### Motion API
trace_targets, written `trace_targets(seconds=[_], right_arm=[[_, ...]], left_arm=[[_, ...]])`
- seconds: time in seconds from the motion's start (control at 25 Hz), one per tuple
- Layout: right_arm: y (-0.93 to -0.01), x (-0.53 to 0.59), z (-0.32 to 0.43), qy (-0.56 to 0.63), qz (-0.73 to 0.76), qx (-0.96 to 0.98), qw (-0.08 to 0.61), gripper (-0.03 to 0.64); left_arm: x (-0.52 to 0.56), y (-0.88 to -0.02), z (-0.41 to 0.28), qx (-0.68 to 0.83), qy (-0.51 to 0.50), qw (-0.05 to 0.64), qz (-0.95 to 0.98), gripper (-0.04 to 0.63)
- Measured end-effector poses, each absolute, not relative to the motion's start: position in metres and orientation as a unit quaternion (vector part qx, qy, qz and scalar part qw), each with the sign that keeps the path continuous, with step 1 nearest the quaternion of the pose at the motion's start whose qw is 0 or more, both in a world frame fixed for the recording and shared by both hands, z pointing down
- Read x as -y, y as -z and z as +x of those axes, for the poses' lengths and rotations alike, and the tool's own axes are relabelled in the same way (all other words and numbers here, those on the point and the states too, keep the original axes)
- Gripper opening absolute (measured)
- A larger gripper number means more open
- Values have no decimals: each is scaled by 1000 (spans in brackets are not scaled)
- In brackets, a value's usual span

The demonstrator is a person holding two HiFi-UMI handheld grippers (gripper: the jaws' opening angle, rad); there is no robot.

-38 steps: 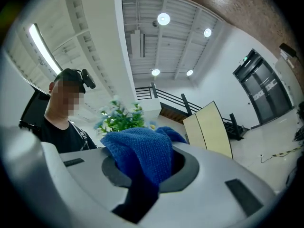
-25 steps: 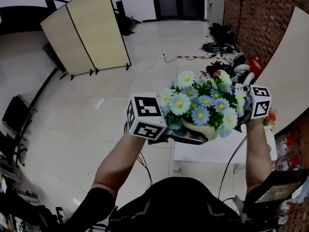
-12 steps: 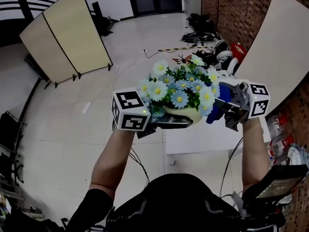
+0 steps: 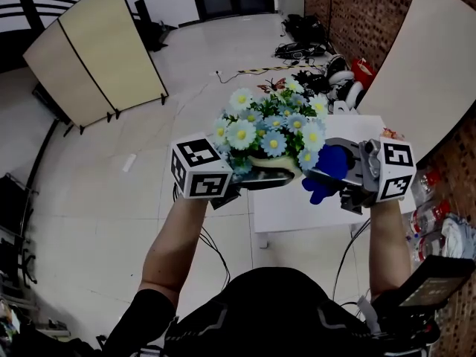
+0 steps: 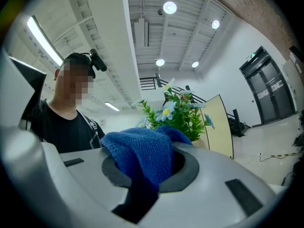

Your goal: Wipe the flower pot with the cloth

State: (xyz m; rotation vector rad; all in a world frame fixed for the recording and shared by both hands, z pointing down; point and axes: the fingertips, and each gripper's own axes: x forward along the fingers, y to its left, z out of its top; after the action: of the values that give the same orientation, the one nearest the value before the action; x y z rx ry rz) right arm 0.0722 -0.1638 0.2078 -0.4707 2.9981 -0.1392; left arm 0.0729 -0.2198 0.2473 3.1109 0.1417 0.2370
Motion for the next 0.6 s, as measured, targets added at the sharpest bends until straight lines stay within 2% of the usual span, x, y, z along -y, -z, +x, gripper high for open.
trace_targets(seconds=[0.32, 0.6], right_arm=[[-217, 162, 67, 35, -152, -987, 41, 75], [-202, 183, 112, 37, -170, -981, 85, 75]], left_arm=[[230, -252, 79, -20, -76, -4, 997, 549], [207, -238, 62, -60, -44, -14, 997, 549]])
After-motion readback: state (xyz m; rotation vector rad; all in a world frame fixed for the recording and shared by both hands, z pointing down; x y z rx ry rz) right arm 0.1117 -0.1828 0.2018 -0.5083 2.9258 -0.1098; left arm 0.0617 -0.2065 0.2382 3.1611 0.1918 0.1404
